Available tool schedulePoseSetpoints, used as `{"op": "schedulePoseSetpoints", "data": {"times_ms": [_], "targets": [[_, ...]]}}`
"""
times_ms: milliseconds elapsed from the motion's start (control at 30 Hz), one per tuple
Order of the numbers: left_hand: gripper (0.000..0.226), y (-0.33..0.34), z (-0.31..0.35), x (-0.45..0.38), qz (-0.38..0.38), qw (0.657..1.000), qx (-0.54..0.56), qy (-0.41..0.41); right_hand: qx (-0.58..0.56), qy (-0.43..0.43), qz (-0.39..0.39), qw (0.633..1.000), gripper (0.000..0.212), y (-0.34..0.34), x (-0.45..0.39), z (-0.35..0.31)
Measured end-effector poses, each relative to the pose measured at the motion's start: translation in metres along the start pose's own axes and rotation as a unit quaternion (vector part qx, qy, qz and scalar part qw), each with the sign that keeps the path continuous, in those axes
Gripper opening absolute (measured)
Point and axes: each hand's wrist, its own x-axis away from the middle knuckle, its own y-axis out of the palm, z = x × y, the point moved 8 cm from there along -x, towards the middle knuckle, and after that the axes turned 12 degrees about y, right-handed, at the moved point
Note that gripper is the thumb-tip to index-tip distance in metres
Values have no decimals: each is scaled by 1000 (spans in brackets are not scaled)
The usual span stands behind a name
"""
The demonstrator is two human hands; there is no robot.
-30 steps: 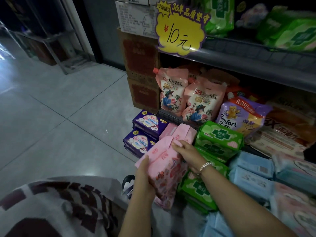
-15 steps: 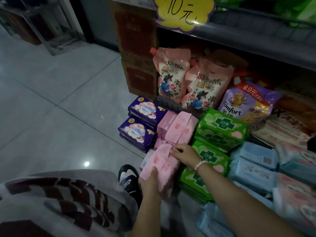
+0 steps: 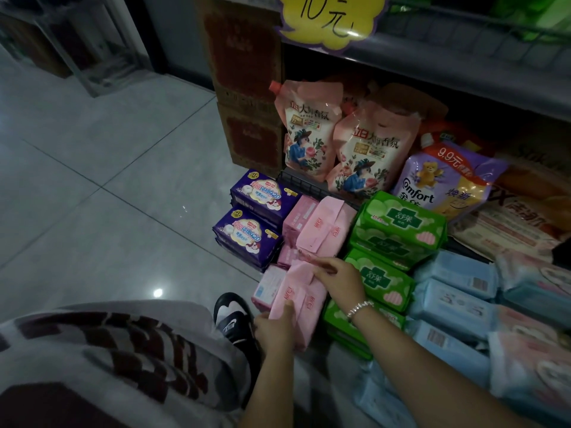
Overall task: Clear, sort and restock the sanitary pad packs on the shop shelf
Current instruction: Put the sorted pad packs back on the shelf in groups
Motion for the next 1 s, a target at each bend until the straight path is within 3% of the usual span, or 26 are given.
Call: {"op": "schedulePoseSetpoints", "data": {"times_ms": [67,233,367,433,600,800,1000], "targets": [[55,-6,24,-2,13,994,-71,86,-21,-3,15,1000,22,-8,5,-3],[49,4,91,16,-22,961,-100,256,-79,-30,40,996,21,-35,23,-27],[41,22,147,57,-54,906,-122,403,-105,-81,65,989,23,-67,49,-56],[41,31,179,80,-52,856,-180,482,-62,-129,109,984,27,-94,63,-74],[50,60,268,146,-16,674,-280,684,129,-237,270,924,48,-173,89,-120],[51,115,361,202,-56,582,-316,747,223,-256,389,856,52,-273,92,-164],[41,177,441,239,-113,563,-264,775,259,-242,450,820,50,-359,79,-198]]}}
